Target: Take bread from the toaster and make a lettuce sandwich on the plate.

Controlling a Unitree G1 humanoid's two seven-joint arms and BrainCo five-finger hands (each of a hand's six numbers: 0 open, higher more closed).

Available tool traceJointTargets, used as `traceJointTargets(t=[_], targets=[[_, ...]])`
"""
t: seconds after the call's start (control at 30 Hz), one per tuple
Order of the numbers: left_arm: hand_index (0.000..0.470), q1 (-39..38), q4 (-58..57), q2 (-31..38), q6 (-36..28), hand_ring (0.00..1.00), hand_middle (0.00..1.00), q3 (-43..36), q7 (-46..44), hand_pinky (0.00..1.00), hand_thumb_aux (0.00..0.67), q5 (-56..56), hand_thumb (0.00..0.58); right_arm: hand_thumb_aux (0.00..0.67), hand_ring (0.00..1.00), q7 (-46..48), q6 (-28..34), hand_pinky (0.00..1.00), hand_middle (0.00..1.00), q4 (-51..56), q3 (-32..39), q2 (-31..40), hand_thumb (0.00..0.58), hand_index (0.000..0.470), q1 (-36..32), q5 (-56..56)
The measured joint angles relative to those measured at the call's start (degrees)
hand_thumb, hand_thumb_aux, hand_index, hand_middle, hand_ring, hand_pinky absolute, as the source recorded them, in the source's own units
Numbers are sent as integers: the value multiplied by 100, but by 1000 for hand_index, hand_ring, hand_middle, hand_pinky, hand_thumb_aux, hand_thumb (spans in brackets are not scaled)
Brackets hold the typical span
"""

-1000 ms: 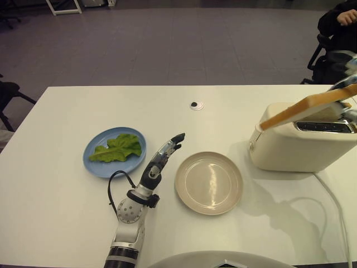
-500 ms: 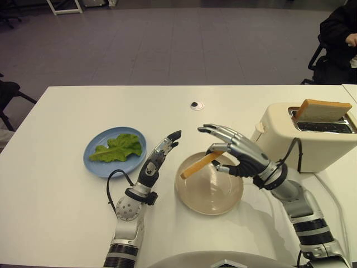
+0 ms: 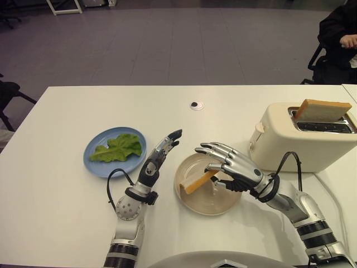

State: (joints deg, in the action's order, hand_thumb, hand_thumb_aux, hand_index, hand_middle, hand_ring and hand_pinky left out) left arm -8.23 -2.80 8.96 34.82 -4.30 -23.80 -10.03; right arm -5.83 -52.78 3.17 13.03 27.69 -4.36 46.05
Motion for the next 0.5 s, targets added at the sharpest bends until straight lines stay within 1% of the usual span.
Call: traceJointTargets(t=[0.07,0.1,0.13,0.17,0.2,0.33,0.5], targets=[[0,-1,14,2,-18,0,0,1,-1,0,0,-11,0,402,0,-7,-32,0,0,82,14,136,487,282,7,5],[0,-3,18,7,-35,0,0,3,-2,0,0,-12,0,347,0,-2,-36,0,0,139,27,220,445,243,20,9],[0,-4,21,10,-40,0,0,5,-3,0,0,-13,0,213,0,0,-35,0,0,161,42,257,310,149,31,9],[0,-5,29,13,-45,0,0,7,-5,0,0,-13,0,34,0,10,-37,0,0,183,69,285,58,24,33,7],[0,-7,42,19,-47,0,0,13,-8,0,0,-16,0,0,0,36,-32,0,0,212,110,315,0,0,33,5],[0,-15,60,32,-64,0,0,27,-12,0,0,-17,0,0,0,195,-1,0,0,320,286,422,0,0,33,2],[0,-44,127,33,-105,0,0,28,-12,0,0,-19,0,0,0,265,31,0,0,316,327,512,0,0,35,-44]])
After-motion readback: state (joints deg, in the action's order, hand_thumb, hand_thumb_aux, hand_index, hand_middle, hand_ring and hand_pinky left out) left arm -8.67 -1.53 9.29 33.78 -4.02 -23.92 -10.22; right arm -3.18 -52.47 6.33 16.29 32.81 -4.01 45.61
